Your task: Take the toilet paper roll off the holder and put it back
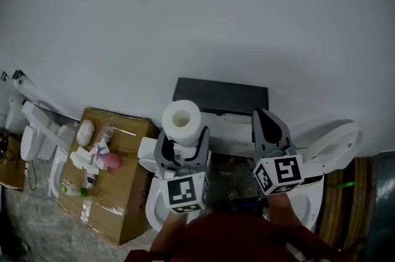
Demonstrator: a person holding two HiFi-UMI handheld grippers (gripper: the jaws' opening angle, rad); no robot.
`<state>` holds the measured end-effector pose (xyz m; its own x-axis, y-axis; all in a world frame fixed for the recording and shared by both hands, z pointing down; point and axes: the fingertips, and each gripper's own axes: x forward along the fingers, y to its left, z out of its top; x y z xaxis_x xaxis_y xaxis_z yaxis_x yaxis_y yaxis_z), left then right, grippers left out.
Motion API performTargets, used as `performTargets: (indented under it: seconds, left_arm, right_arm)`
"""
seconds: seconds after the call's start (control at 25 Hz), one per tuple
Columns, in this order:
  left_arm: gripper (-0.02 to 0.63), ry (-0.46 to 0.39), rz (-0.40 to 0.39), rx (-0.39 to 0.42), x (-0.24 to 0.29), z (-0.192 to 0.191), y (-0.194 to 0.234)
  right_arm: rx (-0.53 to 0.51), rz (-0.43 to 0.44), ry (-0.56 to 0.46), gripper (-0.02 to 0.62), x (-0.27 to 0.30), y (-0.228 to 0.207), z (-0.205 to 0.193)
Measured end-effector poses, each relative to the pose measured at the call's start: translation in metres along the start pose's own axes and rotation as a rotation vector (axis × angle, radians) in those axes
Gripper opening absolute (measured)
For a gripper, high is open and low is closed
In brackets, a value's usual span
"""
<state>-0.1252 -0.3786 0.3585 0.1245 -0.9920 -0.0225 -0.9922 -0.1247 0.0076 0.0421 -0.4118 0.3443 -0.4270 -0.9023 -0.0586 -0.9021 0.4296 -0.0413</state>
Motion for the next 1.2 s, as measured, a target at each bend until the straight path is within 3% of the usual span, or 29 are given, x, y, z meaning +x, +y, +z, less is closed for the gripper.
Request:
performTargets:
  seconds: [0.24,0.8,0.92,1.2]
  left_arm:
    - [0.411,-0.012,-0.008,0.033,-0.003,0.001,-0.004]
    - [0.411,-0.006,-0.012,0.001,0.001,-0.006,-0.009]
    - [0.411,0.003,-0.01,0.027,0.003,-0.007,-0.007]
    - [0.411,-0.078,-0.009,0.032,0.023,0.03,-0.002]
  right_arm:
    - [0.001,0.001,0.006,0.009,-0.001,0.001,-0.001]
    - [0.003,0.0,0.014,0.009,0.001,-0.001,-0.008]
    - [0.002,-0.002,0.014,0.009,0.002,-0.002,-0.007]
    - [0.003,-0.005,0.008,0.009,0.005,-0.006,-0.005]
